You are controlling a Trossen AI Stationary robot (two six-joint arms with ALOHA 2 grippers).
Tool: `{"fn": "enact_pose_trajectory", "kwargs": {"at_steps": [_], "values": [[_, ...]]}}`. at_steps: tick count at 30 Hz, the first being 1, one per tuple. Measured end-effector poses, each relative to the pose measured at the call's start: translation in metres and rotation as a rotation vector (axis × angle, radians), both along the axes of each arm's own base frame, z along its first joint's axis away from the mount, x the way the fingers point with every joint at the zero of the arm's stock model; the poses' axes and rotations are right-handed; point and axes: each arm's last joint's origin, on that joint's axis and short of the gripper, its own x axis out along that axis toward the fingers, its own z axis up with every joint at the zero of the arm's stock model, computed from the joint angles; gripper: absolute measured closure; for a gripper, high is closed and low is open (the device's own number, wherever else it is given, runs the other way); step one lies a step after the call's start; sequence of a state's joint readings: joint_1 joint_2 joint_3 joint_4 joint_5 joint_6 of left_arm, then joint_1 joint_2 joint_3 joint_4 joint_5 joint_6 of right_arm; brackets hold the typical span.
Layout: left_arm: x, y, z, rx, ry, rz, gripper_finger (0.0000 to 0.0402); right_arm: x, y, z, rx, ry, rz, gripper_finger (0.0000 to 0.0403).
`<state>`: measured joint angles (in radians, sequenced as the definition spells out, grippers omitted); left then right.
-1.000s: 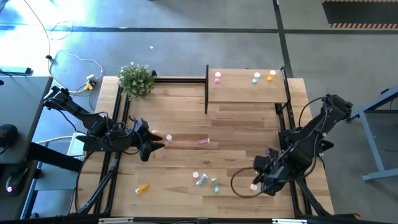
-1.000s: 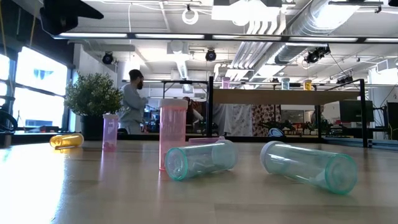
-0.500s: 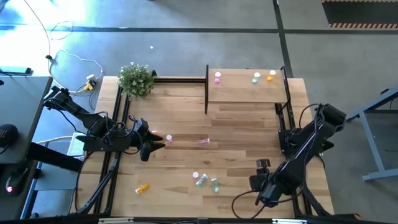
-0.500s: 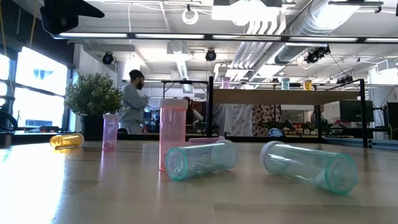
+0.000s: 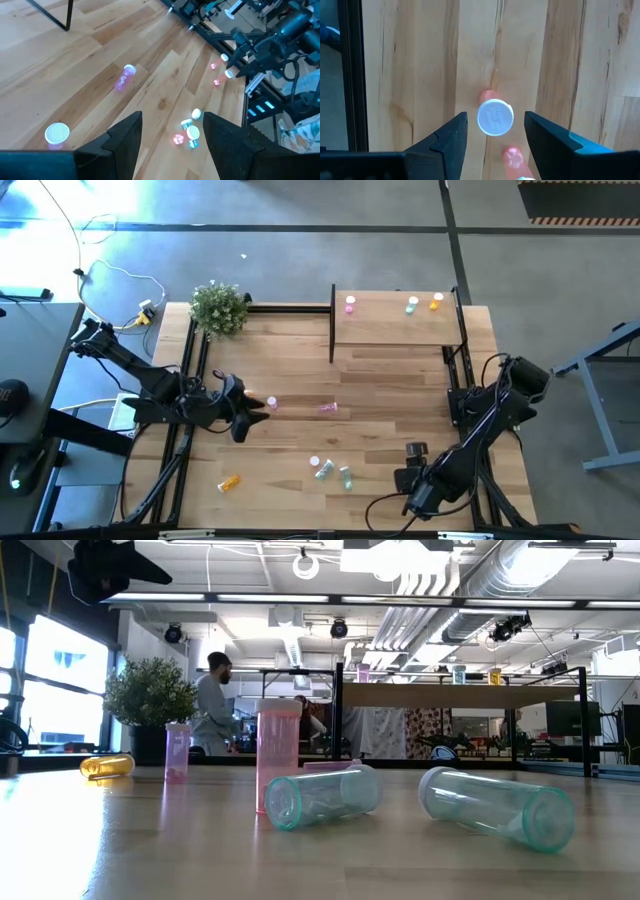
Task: Pick and place medicine bottles onto shelf by color
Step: Put the bottom red pill bottle on the shelf
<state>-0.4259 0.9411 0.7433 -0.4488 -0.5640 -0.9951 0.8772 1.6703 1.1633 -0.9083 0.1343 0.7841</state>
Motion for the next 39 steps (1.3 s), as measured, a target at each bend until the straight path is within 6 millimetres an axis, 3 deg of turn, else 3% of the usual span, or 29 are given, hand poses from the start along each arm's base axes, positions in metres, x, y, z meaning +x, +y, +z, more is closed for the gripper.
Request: {"fn": "enact_pose_trajectory", "kwargs": {"at_steps": [17, 28, 35, 39], "values": [[0.004, -0.002, -0.005, 0.013, 0.029, -0.003, 0.0202, 0.007, 0.006, -0.023, -0.032, 0.045, -0.006, 0.0217], [0.004, -0.002, -0.005, 0.034, 0.034, -0.016, 0.0202, 0.009, 0.005, -0.023, -0.018, 0.059, -0.034, 0.0307], [0.004, -0.002, -0.005, 0.051, 0.038, -0.027, 0.0202, 0.011, 0.004, -0.022, 0.014, 0.07, -0.113, 0.03], [0.004, -0.002, -0.005, 0.047, 0.039, -0.031, 0.0202, 0.021, -0.002, -0.014, 0.094, 0.07, -0.192, 0.0302]]}}
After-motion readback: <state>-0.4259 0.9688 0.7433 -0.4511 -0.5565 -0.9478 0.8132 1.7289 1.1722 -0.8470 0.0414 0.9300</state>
